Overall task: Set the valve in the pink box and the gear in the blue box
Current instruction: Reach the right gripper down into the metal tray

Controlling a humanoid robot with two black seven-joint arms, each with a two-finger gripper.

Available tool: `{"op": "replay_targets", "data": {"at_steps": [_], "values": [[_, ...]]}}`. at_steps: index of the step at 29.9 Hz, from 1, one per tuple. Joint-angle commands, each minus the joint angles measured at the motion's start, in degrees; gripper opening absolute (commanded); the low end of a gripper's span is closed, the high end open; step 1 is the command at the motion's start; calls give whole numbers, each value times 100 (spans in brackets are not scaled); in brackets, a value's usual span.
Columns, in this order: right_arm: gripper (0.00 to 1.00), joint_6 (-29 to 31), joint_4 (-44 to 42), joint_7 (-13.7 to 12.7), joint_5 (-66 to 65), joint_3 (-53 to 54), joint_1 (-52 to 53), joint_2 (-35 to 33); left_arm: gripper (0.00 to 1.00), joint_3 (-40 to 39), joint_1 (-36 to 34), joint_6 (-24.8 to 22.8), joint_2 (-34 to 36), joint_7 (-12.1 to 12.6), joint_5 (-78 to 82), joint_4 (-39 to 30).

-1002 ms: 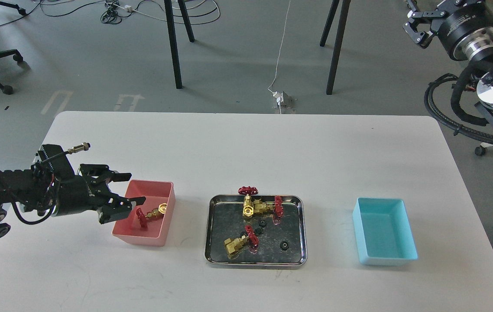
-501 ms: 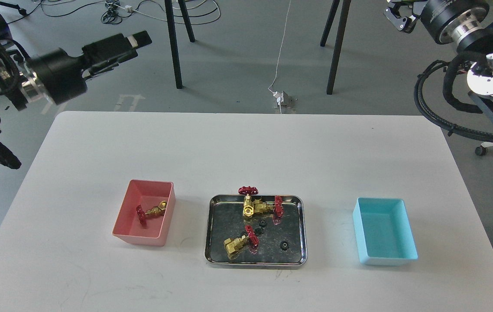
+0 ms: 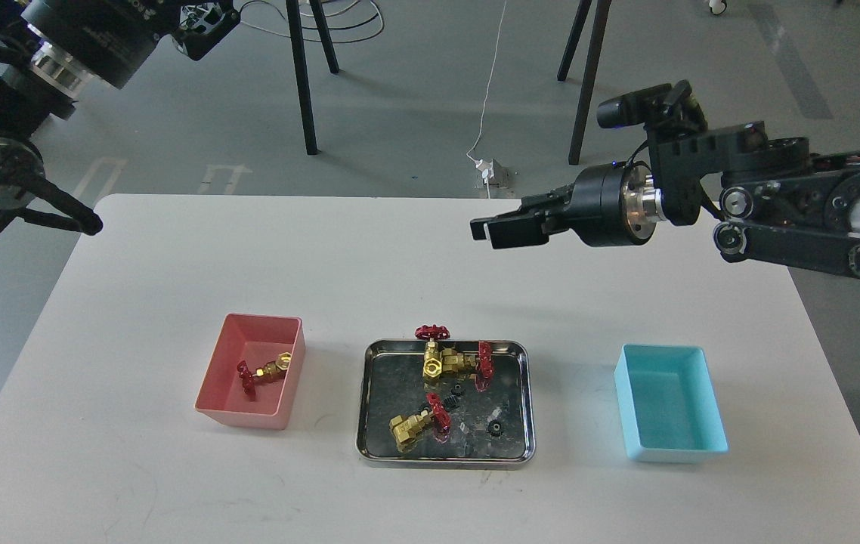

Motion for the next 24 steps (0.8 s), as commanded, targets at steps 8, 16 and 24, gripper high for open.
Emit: {"op": "replay_targets", "data": {"at_steps": [8, 16, 24], "values": [[65, -80, 101, -16, -701, -1639, -2, 1818, 99, -254, 515, 1, 26, -1, 7, -154], [60, -89, -523, -51, -640, -1770, -398, 2575, 99, -756, 947, 1, 8, -1, 16, -154], [59, -106, -1412, -69, -631, -1850, -820, 2575, 99, -756, 1113, 1, -176, -1, 42, -172]]}}
